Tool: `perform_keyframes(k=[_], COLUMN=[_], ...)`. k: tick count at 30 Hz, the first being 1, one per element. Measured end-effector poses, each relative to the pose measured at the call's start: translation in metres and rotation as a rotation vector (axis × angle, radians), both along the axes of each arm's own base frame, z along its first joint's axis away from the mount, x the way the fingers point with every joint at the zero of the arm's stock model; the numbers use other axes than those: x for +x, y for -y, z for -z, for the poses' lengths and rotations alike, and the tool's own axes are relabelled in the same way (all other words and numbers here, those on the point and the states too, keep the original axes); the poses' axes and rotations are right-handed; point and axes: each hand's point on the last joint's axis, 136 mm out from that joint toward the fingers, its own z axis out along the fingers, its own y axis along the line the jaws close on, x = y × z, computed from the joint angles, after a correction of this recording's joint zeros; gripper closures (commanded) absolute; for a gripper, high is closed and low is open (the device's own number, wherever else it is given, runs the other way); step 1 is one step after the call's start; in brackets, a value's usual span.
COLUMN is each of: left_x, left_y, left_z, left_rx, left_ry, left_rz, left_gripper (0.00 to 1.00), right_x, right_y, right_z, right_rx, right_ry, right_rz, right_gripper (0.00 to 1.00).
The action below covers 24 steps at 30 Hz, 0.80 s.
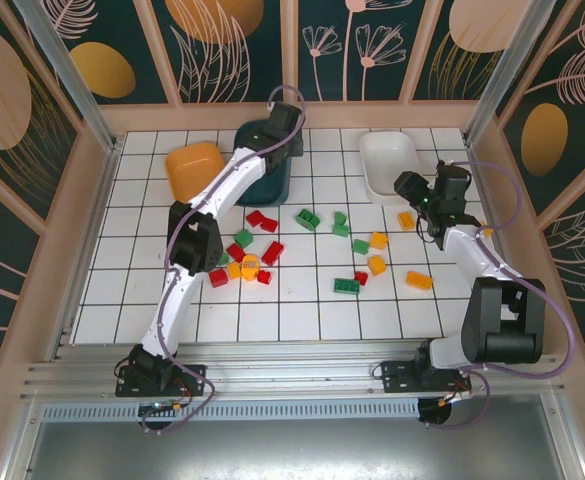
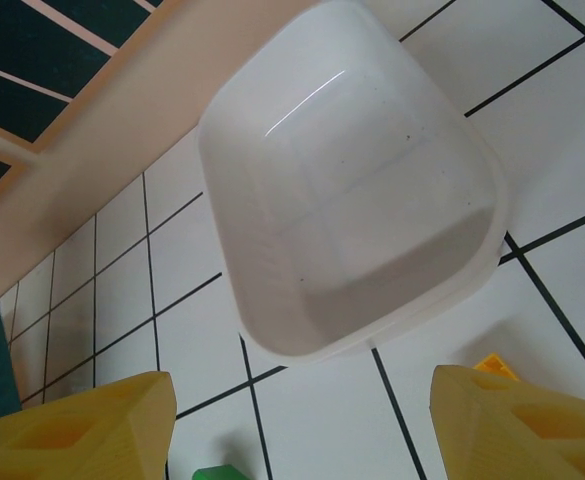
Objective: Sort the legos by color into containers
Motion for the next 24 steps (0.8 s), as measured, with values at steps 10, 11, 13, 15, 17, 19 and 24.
perform_keyframes(k=[10, 11, 13, 15, 17, 19, 24], left_x=[0.012, 0.013, 0.015, 0.016, 0.017, 0.017, 0.013], left_y=[0.016, 0.019, 0.023, 0.027, 0.031, 0.036, 0.047], left_z=[0.004, 0.004, 0.005, 0.008, 0.012, 0.019, 0.035], left_rx=[-0.069, -0.082, -0.103, -0.12, -0.146, -0.173, -0.224], left_ry=[0.048, 0.054, 0.06, 0.056, 0.048, 0.033, -0.014], left_rz=[0.031, 0.036, 0.045, 0.051, 0.055, 0.065, 0.095], left_gripper=[1.0, 1.0, 0.92, 0.83, 0.73, 0.64, 0.46], right_x=[-0.002, -0.003, -0.004, -0.004, -0.004, -0.004, 0.007], right_y=[-0.001, -0.002, -0.002, -0.002, -0.003, -0.003, -0.002], right_z=[0.003, 0.004, 0.007, 0.007, 0.007, 0.008, 0.013], right_rx=[-0.001, 0.0, 0.003, 0.003, 0.004, -0.003, -0.042], right_ry=[-0.009, -0.012, -0.018, -0.019, -0.019, -0.02, -0.049], right_rz=[-0.01, -0.013, -0.016, -0.017, -0.019, -0.023, -0.043], right_gripper=[0.31, 0.31, 0.31, 0.3, 0.3, 0.29, 0.26])
